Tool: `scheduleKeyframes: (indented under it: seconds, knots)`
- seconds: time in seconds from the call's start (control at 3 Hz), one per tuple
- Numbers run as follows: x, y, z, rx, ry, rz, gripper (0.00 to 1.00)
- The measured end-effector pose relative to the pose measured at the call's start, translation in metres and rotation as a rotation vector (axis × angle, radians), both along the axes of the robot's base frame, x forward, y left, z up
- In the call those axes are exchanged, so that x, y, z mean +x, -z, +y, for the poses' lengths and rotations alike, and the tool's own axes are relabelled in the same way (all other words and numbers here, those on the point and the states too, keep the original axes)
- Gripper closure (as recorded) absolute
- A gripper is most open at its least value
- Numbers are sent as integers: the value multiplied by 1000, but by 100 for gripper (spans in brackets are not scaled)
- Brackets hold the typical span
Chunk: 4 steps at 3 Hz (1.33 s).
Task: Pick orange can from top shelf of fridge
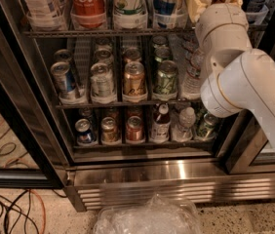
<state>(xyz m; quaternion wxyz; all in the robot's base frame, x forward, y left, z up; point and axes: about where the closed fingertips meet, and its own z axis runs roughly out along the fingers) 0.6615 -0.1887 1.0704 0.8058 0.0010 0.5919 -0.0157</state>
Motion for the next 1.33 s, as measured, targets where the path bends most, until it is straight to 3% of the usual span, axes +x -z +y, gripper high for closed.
scheduleKeyframes:
  seconds: [0.67,1.33]
  knots:
    - [0,0,0,0,0,0,94]
    - [0,0,0,-1,0,0,100]
